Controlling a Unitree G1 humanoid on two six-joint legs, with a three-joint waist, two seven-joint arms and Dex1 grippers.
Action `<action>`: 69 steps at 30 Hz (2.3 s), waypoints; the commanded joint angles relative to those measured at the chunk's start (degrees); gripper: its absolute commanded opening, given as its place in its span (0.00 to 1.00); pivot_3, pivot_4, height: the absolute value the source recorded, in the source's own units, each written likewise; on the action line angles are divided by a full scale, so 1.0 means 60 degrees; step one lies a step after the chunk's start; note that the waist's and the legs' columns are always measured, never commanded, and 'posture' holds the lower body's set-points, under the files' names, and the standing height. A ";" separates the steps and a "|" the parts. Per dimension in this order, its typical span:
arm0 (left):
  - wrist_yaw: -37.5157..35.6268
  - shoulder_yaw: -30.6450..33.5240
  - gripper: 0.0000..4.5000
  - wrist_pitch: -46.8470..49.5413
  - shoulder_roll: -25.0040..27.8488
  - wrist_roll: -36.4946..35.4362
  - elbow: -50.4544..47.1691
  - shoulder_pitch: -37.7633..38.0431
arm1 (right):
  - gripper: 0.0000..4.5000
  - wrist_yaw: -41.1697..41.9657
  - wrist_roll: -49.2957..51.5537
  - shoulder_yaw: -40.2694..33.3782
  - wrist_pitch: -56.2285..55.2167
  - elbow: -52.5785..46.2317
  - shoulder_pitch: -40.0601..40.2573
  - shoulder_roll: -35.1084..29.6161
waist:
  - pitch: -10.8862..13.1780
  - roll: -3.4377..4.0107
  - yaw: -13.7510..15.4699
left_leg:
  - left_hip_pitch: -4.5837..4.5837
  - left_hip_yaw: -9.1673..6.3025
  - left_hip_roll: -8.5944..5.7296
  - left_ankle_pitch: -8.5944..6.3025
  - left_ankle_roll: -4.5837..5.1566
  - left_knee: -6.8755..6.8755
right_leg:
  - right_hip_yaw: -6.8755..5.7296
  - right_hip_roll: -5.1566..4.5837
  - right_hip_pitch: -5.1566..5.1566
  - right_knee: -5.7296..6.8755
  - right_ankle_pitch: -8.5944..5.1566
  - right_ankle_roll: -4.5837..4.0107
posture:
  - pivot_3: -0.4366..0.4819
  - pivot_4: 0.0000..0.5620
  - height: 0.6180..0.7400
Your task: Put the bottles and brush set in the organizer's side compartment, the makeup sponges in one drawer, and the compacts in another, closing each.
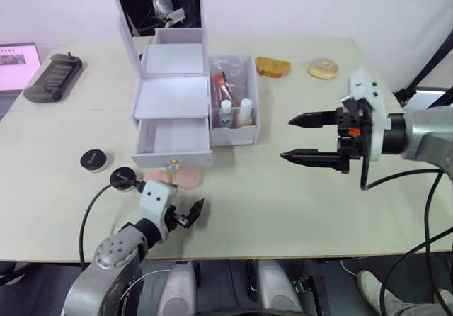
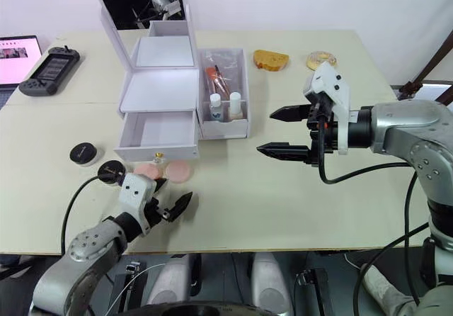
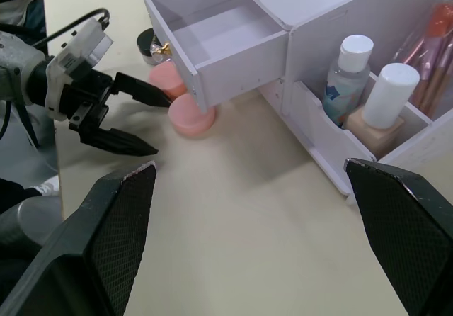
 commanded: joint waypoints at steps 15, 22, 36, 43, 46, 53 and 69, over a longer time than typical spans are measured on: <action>0.1613 -0.0863 0.99 0.3078 -0.0356 0.0756 -0.0459 -0.2208 | 1.00 -0.0219 -0.0007 0.0018 -0.0080 -0.0281 -0.0404 -0.0110 | 0.0001 -0.0002 0.0008 | -0.0002 -0.0008 -0.0001 0.0001 0.0001 -0.0004 | 0.0001 0.0007 0.0003 0.0002 0.0011 -0.0017 | 0.48 0.27 1.00; 0.1752 -0.0730 0.99 0.3450 -0.0747 0.0684 -0.0285 -0.2502 | 1.00 -0.0339 -0.0025 0.0083 -0.0104 -0.0263 -0.0482 -0.0050 | 0.0001 -0.0003 0.0011 | -0.0004 -0.0011 -0.0001 0.0001 0.0001 0.0010 | 0.0000 0.0008 0.0007 0.0002 0.0012 -0.0017 | 0.48 0.27 1.00; 0.1954 -0.0741 0.87 0.3424 -0.1096 0.0785 0.0228 -0.2809 | 1.00 -0.0514 -0.0048 0.0140 -0.0181 -0.0227 -0.0595 0.0057 | 0.0001 -0.0003 0.0012 | -0.0004 -0.0012 -0.0002 0.0001 0.0001 0.0012 | 0.0000 0.0009 0.0007 0.0007 0.0013 -0.0018 | 0.48 0.27 1.00; 0.1751 -0.0688 0.59 0.3720 -0.0896 0.0623 -0.0220 -0.2710 | 1.00 -0.0528 -0.0107 0.0169 -0.0263 -0.0194 -0.0571 0.0084 | 0.0001 -0.0003 0.0012 | -0.0003 -0.0014 -0.0002 0.0001 0.0001 0.0012 | 0.0000 0.0009 0.0007 0.0012 0.0013 -0.0018 | 0.48 0.27 1.00; 0.1495 -0.0482 0.59 0.4105 -0.0562 0.0387 -0.0934 -0.2399 | 1.00 -0.0469 -0.0158 0.0215 -0.0352 -0.0172 -0.0540 0.0102 | 0.0001 -0.0004 -0.0019 | -0.0004 -0.0013 -0.0002 0.0001 0.0001 0.0011 | 0.0001 0.0009 0.0007 0.0011 0.0012 -0.0018 | 0.48 0.27 1.00; 0.0804 0.0339 0.59 0.4756 0.0120 -0.0221 -0.2343 -0.1565 | 1.00 -0.0086 -0.0619 0.0669 -0.0959 0.0324 -0.0669 0.0348 | 0.0003 -0.0006 -0.0005 | -0.0003 -0.0016 -0.0002 0.0001 0.0001 0.0011 | 0.0000 0.0010 0.0003 0.0011 0.0011 -0.0017 | 0.48 0.27 1.00; -0.2365 0.7386 0.59 0.4793 0.5857 -0.8195 -0.3126 0.0706 | 1.00 0.3063 -0.1824 0.2013 -0.3016 0.2379 -0.1646 0.0703 | 0.0019 -0.0010 -0.0024 | -0.0004 -0.0016 0.0003 0.0000 0.0000 0.0008 | -0.0001 0.0003 -0.0008 0.0004 0.0010 -0.0019 | 0.48 0.27 1.00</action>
